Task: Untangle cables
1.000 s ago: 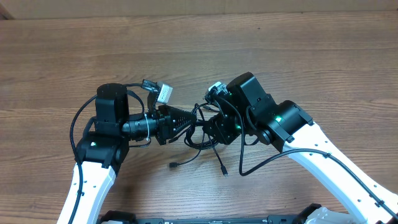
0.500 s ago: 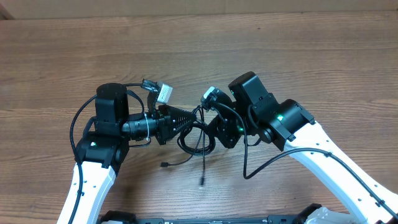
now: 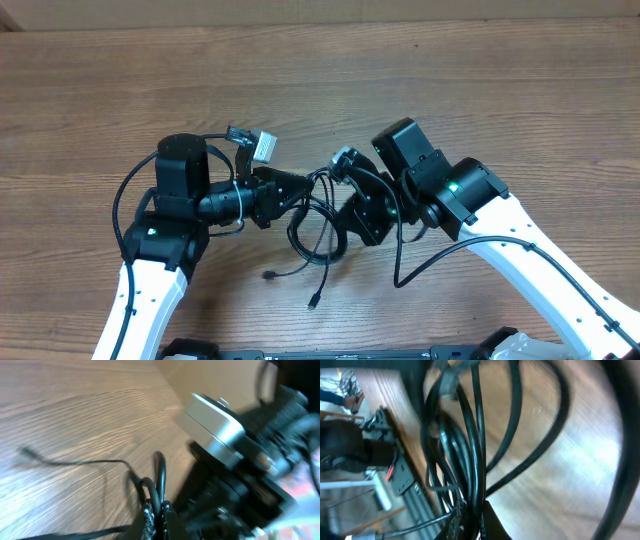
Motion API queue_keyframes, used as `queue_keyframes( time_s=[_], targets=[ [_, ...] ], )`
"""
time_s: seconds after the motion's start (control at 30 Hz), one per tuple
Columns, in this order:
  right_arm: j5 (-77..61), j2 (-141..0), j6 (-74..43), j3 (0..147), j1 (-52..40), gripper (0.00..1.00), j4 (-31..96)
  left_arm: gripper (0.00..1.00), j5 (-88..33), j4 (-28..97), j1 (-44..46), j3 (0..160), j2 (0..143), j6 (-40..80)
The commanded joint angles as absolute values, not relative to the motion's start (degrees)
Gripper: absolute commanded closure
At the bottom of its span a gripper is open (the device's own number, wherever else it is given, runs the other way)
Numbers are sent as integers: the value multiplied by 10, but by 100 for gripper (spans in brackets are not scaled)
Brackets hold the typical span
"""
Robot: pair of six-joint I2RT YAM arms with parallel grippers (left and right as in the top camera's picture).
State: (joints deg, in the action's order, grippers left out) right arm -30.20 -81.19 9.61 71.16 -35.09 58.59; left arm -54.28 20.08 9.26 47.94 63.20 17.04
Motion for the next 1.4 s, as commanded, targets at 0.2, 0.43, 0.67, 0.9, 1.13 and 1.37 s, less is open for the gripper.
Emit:
queue_keyframes(
  time_s=[0.2,0.43,0.67,0.9,1.13,1.37],
  targets=[
    [-346,-741,88,720,-331,96,666,96,-140,256,89,482,625,439],
    [-341,-647,88,720,-260,96,661,96,-107,294,89,482,625,459],
    [-338,-637,88,720,-238,49,663,96,-321,203,89,482,625,302],
    [-347,-668,88,720,-240,38,662,96,-456,123,89,482,625,268],
    [-362,-693,116,720,-240,39,621,96,-627,93,89,482,625,207],
    [-392,-703,177,720,-240,32,578,96,-696,86,89,482,625,193]
  ],
)
